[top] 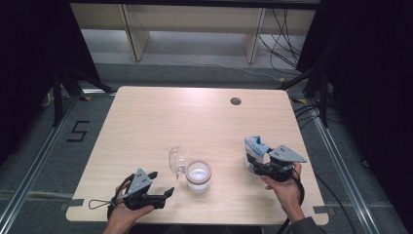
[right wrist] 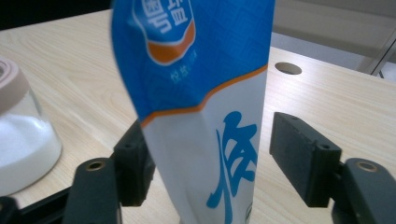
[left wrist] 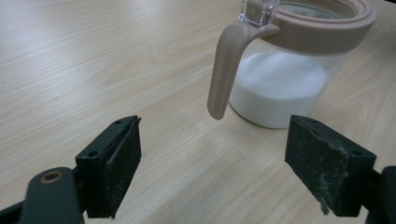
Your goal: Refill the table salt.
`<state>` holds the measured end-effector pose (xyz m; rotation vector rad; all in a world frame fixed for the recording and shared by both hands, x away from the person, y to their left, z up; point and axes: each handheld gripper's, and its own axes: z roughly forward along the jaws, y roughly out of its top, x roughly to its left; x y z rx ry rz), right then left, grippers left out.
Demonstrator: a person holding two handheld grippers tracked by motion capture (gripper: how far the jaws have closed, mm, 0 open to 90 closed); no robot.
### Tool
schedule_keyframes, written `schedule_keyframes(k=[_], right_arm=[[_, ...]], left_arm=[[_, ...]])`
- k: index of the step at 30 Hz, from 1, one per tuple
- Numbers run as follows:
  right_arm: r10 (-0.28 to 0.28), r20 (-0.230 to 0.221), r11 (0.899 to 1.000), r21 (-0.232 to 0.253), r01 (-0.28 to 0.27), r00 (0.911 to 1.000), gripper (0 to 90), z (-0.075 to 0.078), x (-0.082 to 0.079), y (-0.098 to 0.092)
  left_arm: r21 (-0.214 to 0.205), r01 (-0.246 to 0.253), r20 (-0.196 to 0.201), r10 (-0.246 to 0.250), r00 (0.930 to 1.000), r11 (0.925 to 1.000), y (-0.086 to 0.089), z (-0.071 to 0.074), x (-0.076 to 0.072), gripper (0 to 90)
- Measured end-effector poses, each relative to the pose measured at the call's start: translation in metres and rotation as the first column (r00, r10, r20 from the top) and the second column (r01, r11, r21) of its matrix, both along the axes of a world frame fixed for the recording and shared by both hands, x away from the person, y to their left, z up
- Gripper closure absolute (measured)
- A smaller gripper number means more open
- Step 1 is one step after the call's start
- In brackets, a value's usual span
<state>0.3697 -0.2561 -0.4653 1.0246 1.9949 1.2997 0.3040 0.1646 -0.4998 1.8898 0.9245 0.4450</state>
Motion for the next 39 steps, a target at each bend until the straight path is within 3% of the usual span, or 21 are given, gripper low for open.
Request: schedule_keyframes(k=[5, 6, 9, 10, 11, 12, 15, 18, 19, 20, 21, 23, 26, 28, 30, 32, 33, 34, 36, 37, 39], right_arm=[[-0.011, -0.021, 0.999, 0.039, 0.012, 0.9997, 32.3, 0.002, -0.008, -0.002], [0.001, -0.013, 1.0, 0.017, -0.001, 0.9999, 32.1, 0.004, -0.008, -0.005], [-0.018, -0.012, 0.999, 0.04, 0.018, 0.9998, 31.3, 0.003, -0.013, -0.007], [-0.029, -0.043, 0.998, 0.06, 0.031, 0.9987, 31.2, 0.004, -0.017, -0.006], [-0.006, -0.006, 0.999, 0.037, 0.006, 1.0, 31.2, 0.004, -0.015, -0.008], [-0.015, -0.029, 0.999, 0.047, 0.016, 0.9995, 31.1, 0.005, -0.018, -0.009], [-0.03, -0.027, 0.998, 0.048, 0.032, 0.9992, 28.9, 0.005, -0.023, -0.012], [-0.036, -0.039, 0.999, 0.012, 0.037, 0.9986, 28.4, 0.004, -0.028, -0.015], [-0.062, -0.058, 0.998, 0.025, 0.064, 0.9964, 28.1, 0.003, -0.031, -0.015], [-0.043, -0.047, 0.999, 0.02, 0.044, 0.9979, 28.1, 0.001, -0.03, -0.018], [-0.052, -0.077, 0.998, 0.025, 0.054, 0.9956, 27.4, 0.001, -0.032, -0.018], [-0.058, -0.055, 0.998, -0.004, 0.058, 0.9968, 26.7, -0.001, -0.033, -0.021], [-0.06, -0.107, 0.998, 0.01, 0.062, 0.9925, 25.3, -0.003, -0.038, -0.019], [-0.032, -0.091, 0.999, -0.02, 0.031, 0.9954, 24.9, -0.006, -0.036, -0.02], [-0.052, -0.137, 0.999, 0.0, 0.053, 0.9892, 24.3, -0.007, -0.041, -0.019], [-0.026, -0.124, 0.999, -0.023, 0.024, 0.992, 23.6, -0.008, -0.04, -0.021], [-0.051, -0.153, 0.999, -0.016, 0.049, 0.9868, 23.8, -0.008, -0.045, -0.019], [-0.018, -0.125, 0.999, -0.03, 0.014, 0.9919, 23.8, -0.009, -0.042, -0.021], [-0.04, -0.155, 0.999, -0.024, 0.036, 0.9872, 23.8, -0.009, -0.047, -0.019], [-0.028, -0.127, 0.999, -0.044, 0.023, 0.9915, 23.8, -0.01, -0.045, -0.021], [-0.024, -0.135, 0.998, -0.055, 0.017, 0.9905, 23.9, -0.01, -0.047, -0.022]], left_arm=[[0.002, -0.001, 0.0, 0.001, 1.0, 1.0, 0.0, 0.0, 0.0, 18.1], [0.009, 0.002, 0.005, -0.002, 1.0, 1.0, 0.0, 0.0, 0.0, 18.1], [0.002, -0.003, 0.003, 0.003, 1.0, 1.0, 0.001, 0.0, 0.001, 18.1], [0.005, -0.001, 0.006, 0.001, 1.0, 1.0, 0.001, 0.0, 0.001, 18.1], [0.003, 0.0, 0.005, 0.0, 1.0, 1.0, 0.001, 0.0, 0.001, 18.2], [0.002, -0.001, 0.006, 0.001, 1.0, 1.0, 0.001, 0.0, 0.001, 18.1], [0.002, -0.001, 0.006, 0.001, 1.0, 1.0, 0.001, 0.0, 0.002, 18.1], [0.015, -0.007, -0.001, 0.007, 1.0, 0.9999, 0.001, 0.001, 0.002, 18.1], [0.015, -0.01, -0.002, 0.01, 0.9999, 0.9998, 0.0, 0.001, 0.002, 18.1], [0.011, -0.011, -0.008, 0.012, 0.9999, 0.9999, 0.0, 0.001, 0.002, 18.1], [0.001, -0.016, -0.01, 0.016, 0.9998, 0.9999, -0.001, 0.001, 0.002, 18.1], [-0.002, -0.015, -0.01, 0.015, 0.9998, 0.9999, -0.001, 0.001, 0.002, 18.1], [0.007, -0.012, -0.01, 0.012, 0.9999, 0.9999, 0.0, 0.001, 0.004, 18.1], [0.007, -0.011, -0.009, 0.012, 0.9999, 0.9999, 0.001, 0.0, 0.003, 18.1], [0.015, -0.016, -0.01, 0.016, 0.9998, 0.9998, 0.001, 0.001, 0.003, 18.2], [0.011, -0.016, -0.007, 0.016, 0.9998, 0.9998, 0.001, 0.001, 0.002, 18.1], [0.01, -0.017, -0.009, 0.017, 0.9998, 0.9998, 0.001, 0.001, 0.002, 18.1], [0.008, -0.018, -0.01, 0.018, 0.9998, 0.9998, 0.001, 0.001, 0.002, 18.1], [0.002, -0.024, -0.015, 0.024, 0.9996, 0.9997, 0.001, 0.001, 0.002, 18.1], [0.007, -0.021, -0.011, 0.021, 0.9997, 0.9998, 0.001, 0.001, 0.003, 18.1], [0.004, -0.026, -0.018, 0.026, 0.9995, 0.9997, 0.001, 0.0, 0.003, 18.1]])
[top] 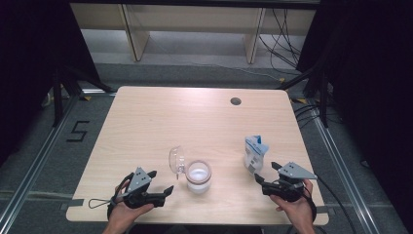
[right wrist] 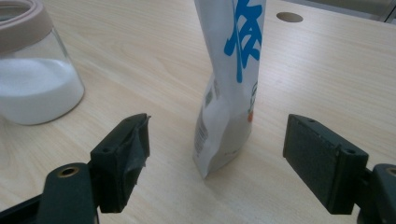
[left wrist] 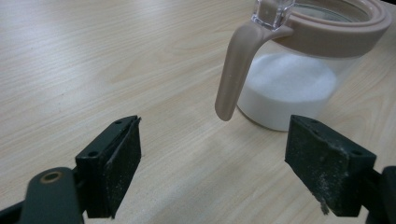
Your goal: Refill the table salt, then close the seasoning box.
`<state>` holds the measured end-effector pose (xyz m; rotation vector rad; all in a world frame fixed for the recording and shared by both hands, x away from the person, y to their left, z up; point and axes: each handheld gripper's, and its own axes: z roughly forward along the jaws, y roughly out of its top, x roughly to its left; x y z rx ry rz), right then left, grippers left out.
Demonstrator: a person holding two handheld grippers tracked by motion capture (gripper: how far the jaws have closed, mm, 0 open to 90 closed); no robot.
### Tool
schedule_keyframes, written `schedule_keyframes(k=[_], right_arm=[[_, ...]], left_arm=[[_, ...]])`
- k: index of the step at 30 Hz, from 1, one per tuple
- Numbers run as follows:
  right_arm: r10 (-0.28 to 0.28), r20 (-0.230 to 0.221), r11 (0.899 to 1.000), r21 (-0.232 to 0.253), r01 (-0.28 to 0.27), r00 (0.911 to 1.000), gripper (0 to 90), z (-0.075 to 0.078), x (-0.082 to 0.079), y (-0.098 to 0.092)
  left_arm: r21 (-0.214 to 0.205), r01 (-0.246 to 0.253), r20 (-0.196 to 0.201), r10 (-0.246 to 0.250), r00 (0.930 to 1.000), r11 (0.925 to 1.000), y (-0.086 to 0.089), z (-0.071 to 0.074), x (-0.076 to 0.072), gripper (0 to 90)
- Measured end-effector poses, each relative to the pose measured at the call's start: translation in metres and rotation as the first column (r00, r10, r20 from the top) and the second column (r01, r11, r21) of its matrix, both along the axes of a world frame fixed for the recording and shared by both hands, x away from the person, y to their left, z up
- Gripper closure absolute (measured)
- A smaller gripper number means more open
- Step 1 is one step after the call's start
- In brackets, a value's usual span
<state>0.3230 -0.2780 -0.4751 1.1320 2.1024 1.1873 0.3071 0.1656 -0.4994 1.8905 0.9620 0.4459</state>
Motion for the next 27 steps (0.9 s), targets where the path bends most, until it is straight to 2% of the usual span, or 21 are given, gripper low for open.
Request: schedule_keyframes(k=[1, 2, 3, 5, 8, 9, 10, 11, 12, 14, 15, 16, 19, 20, 21, 22, 25, 26, 27], right_arm=[[-0.003, 0.002, 1.0, 0.001, 0.003, 1.0, 23.8, -0.001, -0.001, 0.0], [-0.019, -0.024, 1.0, 0.022, 0.019, 0.9995, 23.8, -0.001, -0.004, 0.002], [-0.013, -0.026, 1.0, 0.022, 0.014, 0.9996, 23.8, -0.001, -0.005, 0.002], [0.022, -0.008, 1.0, -0.002, -0.022, 0.9997, 23.8, -0.002, -0.005, 0.001], [0.03, -0.017, 0.999, -0.019, -0.03, 0.9994, 23.4, -0.003, -0.008, 0.001], [0.017, -0.027, 1.0, -0.009, -0.017, 0.9995, 23.1, -0.004, -0.01, 0.002], [0.033, -0.034, 0.999, -0.016, -0.033, 0.9989, 23.0, -0.004, -0.011, 0.001], [0.009, -0.06, 1.0, -0.001, -0.009, 0.9982, 22.9, -0.005, -0.014, 0.002], [0.024, -0.04, 1.0, -0.017, -0.025, 0.9989, 22.9, -0.006, -0.013, 0.0], [0.026, -0.045, 1.0, -0.017, -0.027, 0.9987, 22.7, -0.007, -0.014, -0.002], [0.004, -0.07, 1.0, 0.006, -0.003, 0.9975, 22.7, -0.006, -0.017, 0.0], [0.021, -0.053, 1.0, -0.006, -0.021, 0.9984, 22.7, -0.007, -0.016, -0.002], [0.024, -0.055, 1.0, -0.009, -0.025, 0.9982, 22.7, -0.007, -0.02, -0.004], [0.021, -0.048, 0.999, -0.031, -0.022, 0.9987, 22.7, -0.007, -0.021, -0.004], [0.023, -0.059, 1.0, -0.013, -0.024, 0.998, 22.8, -0.007, -0.022, -0.004], [0.002, -0.081, 1.0, -0.003, -0.002, 0.9967, 22.9, -0.007, -0.025, -0.002], [0.021, -0.062, 1.0, -0.019, -0.022, 0.9978, 23.0, -0.007, -0.026, -0.004], [0.003, -0.068, 1.0, -0.016, -0.004, 0.9977, 23.1, -0.006, -0.029, -0.002], [0.027, -0.06, 0.999, -0.024, -0.028, 0.9978, 23.1, -0.006, -0.029, -0.003]], left_arm=[[0.003, 0.0, -0.001, 0.0, 1.0, 1.0, 0.0, 0.0, 0.0, 18.1], [0.004, 0.002, -0.001, -0.002, 1.0, 1.0, 0.0, 0.0, 0.0, 18.1], [0.005, 0.002, -0.001, -0.002, 1.0, 1.0, 0.0, 0.0, -0.001, 18.1], [0.006, 0.005, 0.009, -0.005, 0.9999, 1.0, 0.001, 0.0, -0.001, 18.1], [0.005, 0.004, 0.008, -0.004, 1.0, 1.0, 0.0, 0.0, 0.0, 18.1], [0.001, 0.004, 0.009, -0.004, 1.0, 1.0, 0.0, 0.0, 0.0, 18.1], [0.004, 0.0, 0.001, 0.0, 1.0, 1.0, 0.0, 0.0, 0.0, 18.2], [0.005, 0.001, 0.001, -0.001, 1.0, 1.0, 0.0, 0.0, 0.0, 18.2], [0.004, -0.001, 0.001, 0.001, 1.0, 1.0, 0.0, 0.0, 0.0, 18.2], [0.006, 0.007, 0.009, -0.007, 0.9999, 1.0, 0.001, 0.0, 0.001, 18.4], [0.003, 0.005, 0.01, -0.005, 0.9999, 1.0, 0.001, 0.0, 0.001, 18.5], [-0.001, 0.003, 0.015, -0.003, 0.9999, 1.0, 0.001, 0.001, 0.0, 18.6], [-0.011, -0.001, 0.014, 0.002, 0.9999, 0.9999, 0.002, 0.001, 0.001, 19.1], [-0.016, -0.005, 0.015, 0.005, 0.9999, 0.9999, 0.001, 0.001, 0.0, 19.2], [0.001, 0.002, 0.024, -0.002, 0.9997, 1.0, 0.003, 0.002, 0.001, 19.5], [-0.008, 0.004, 0.027, -0.004, 0.9996, 1.0, 0.002, 0.002, 0.001, 19.8], [-0.02, 0.002, 0.022, -0.001, 0.9998, 0.9998, 0.004, 0.003, 0.0, 20.8], [0.0, 0.003, 0.02, -0.003, 0.9998, 1.0, 0.006, 0.004, 0.0, 21.5], [-0.016, -0.005, 0.014, 0.005, 0.9999, 0.9999, 0.006, 0.005, 0.001, 22.7]])
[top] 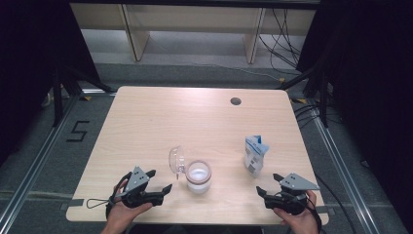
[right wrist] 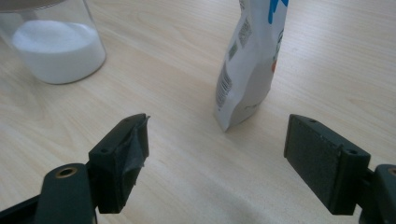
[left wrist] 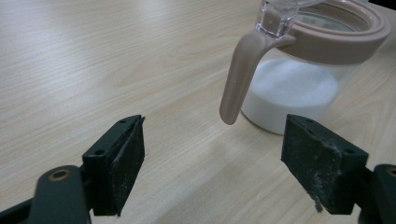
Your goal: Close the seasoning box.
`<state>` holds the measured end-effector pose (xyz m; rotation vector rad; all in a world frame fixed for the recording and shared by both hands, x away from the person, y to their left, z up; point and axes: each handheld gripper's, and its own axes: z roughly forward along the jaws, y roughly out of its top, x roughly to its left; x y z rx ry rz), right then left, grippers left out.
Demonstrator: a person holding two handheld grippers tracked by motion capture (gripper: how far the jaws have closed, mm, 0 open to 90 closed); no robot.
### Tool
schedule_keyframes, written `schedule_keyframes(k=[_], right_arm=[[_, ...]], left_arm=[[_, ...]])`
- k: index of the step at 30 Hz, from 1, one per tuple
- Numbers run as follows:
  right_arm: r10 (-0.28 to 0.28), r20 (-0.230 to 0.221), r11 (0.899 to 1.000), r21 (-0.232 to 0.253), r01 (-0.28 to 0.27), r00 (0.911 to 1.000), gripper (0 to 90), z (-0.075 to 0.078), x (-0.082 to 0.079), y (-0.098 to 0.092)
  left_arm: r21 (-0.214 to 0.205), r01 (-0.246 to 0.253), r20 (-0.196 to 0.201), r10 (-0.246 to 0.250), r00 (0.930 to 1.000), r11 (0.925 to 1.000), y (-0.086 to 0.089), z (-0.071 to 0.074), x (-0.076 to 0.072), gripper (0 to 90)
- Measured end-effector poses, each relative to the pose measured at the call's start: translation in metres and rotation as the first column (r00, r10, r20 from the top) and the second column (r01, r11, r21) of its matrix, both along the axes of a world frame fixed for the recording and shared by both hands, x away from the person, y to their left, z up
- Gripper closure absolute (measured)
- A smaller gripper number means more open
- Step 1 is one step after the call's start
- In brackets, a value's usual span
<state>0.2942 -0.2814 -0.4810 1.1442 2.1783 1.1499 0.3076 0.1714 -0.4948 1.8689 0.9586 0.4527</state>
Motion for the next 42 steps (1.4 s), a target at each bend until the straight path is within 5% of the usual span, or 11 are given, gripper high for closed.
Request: schedule_keyframes(k=[7, 12, 16, 22, 30, 42], right_arm=[[-0.006, -0.009, 1.0, 0.007, 0.006, 0.9999, 23.4, -0.002, -0.006, -0.001], [0.02, -0.005, 1.0, 0.001, -0.02, 0.9998, 24.3, -0.003, -0.006, -0.001], [-0.003, -0.041, 1.0, 0.014, 0.003, 0.9991, 25.1, -0.002, -0.01, 0.002], [0.006, -0.017, 1.0, 0.0, -0.006, 0.9998, 25.5, -0.003, -0.008, 0.001], [0.021, -0.026, 1.0, 0.0, -0.021, 0.9995, 25.6, -0.005, -0.007, 0.003], [0.013, -0.04, 1.0, 0.008, -0.013, 0.9991, 26.0, -0.005, -0.008, 0.004]], left_arm=[[-0.017, -0.006, 0.021, 0.006, 0.9998, 0.9998, 0.005, 0.009, 0.004, 32.7], [-0.061, -0.012, 0.05, 0.015, 0.9987, 0.9981, 0.008, 0.017, 0.006, 49.9], [-0.048, 0.021, 0.093, -0.017, 0.9955, 0.9986, 0.007, 0.023, 0.006, 64.0], [-0.014, 0.068, 0.129, -0.066, 0.9895, 0.9976, 0.004, 0.029, 0.009, 79.7], [-0.02, 0.099, 0.138, -0.095, 0.9858, 0.9949, -0.001, 0.038, 0.014, 88.6], [-0.006, 0.126, 0.146, -0.124, 0.9815, 0.992, -0.013, 0.043, 0.018, 89.1]])
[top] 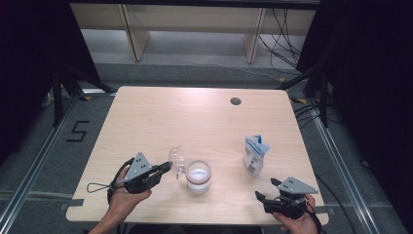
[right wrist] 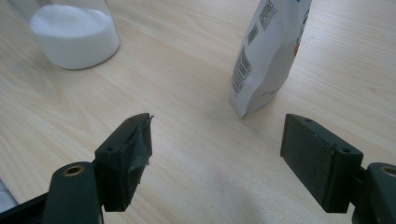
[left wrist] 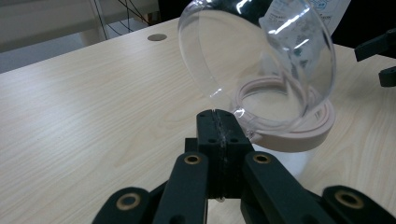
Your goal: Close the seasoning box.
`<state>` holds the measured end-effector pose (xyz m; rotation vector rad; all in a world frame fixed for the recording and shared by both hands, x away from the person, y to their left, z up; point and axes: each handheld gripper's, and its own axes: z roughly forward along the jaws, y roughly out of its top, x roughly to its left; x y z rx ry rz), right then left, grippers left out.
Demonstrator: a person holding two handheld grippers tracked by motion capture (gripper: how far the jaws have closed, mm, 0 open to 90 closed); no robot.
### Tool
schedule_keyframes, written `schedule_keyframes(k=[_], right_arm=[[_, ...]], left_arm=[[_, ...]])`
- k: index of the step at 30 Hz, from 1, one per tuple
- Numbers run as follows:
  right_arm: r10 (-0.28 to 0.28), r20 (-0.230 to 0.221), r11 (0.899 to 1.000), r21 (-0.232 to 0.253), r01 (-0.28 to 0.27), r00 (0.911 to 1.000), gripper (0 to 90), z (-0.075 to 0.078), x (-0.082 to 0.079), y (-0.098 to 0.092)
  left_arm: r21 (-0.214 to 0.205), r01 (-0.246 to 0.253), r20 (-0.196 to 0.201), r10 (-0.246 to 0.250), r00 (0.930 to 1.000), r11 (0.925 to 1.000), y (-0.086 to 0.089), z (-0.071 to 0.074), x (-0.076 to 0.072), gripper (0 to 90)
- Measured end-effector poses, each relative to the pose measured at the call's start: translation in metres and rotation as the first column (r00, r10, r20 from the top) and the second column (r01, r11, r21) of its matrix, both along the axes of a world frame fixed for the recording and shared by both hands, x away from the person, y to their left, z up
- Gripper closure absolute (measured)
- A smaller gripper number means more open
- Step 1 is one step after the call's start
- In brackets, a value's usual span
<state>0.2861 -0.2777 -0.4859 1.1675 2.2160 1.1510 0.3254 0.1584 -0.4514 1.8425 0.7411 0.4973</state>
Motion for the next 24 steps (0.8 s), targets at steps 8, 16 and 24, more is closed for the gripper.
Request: schedule_keyframes(k=[8, 16, 24], right_arm=[[0.008, 0.0, 1.0, -0.014, -0.008, 1.0, 26.1, 0.0, 0.001, -0.001], [0.004, -0.008, 1.0, -0.01, -0.004, 1.0, 26.1, 0.0, 0.0, 0.0], [0.014, -0.002, 1.0, -0.014, -0.014, 0.9999, 26.2, 0.0, 0.001, -0.001]], left_arm=[[0.008, 0.008, 0.005, -0.008, 1.0, 0.9999, -0.004, 0.001, 0.0, 88.5], [0.012, 0.018, 0.011, -0.018, 0.9998, 0.9998, -0.008, 0.002, 0.001, 87.5], [0.013, 0.026, 0.019, -0.027, 0.9995, 0.9996, -0.013, 0.002, 0.001, 87.4]])
